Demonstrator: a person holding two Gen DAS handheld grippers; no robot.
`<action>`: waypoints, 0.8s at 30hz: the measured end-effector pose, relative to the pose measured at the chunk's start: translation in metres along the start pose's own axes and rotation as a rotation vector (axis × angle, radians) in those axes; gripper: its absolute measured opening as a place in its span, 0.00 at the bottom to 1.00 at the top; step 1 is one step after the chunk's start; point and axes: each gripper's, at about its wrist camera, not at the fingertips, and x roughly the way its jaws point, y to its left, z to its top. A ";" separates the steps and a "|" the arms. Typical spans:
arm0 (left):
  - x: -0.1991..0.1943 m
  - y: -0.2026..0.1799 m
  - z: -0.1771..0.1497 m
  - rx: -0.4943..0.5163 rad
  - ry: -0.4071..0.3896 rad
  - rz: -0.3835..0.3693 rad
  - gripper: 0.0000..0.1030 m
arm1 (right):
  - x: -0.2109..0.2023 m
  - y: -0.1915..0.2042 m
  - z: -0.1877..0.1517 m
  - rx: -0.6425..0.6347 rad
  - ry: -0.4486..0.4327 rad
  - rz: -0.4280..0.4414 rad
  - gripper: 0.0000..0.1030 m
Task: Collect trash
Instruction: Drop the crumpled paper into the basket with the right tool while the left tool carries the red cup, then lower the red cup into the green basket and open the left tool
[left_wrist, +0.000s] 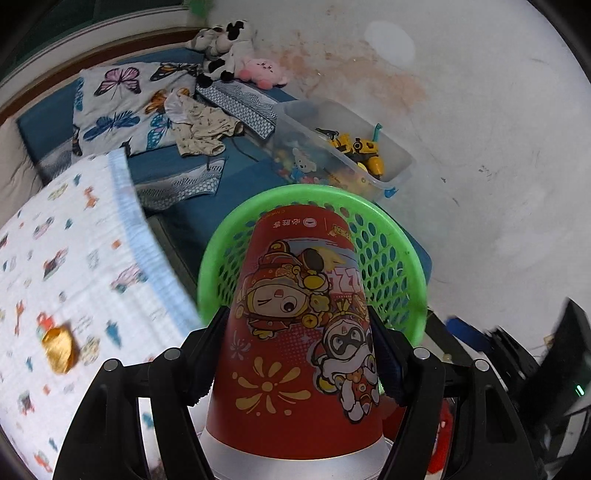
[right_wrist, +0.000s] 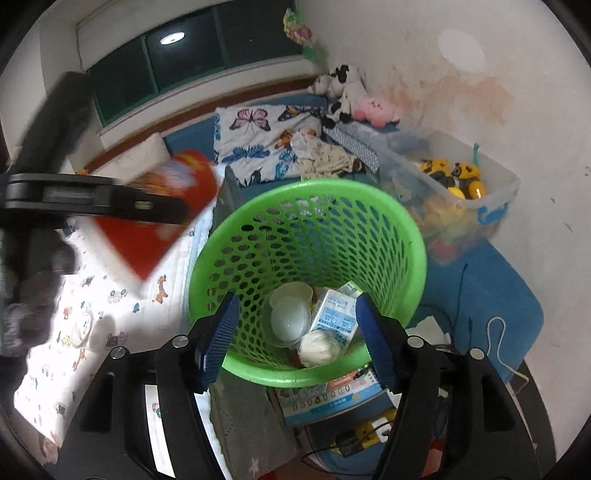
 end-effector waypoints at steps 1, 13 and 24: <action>0.008 -0.003 0.003 -0.003 0.010 -0.015 0.66 | -0.003 -0.001 -0.001 0.002 -0.006 0.002 0.64; 0.079 -0.006 0.008 -0.046 0.088 -0.013 0.67 | -0.009 -0.007 -0.012 0.020 -0.005 0.004 0.64; 0.104 -0.008 0.008 -0.050 0.089 -0.018 0.78 | -0.010 -0.012 -0.022 0.038 0.007 0.012 0.64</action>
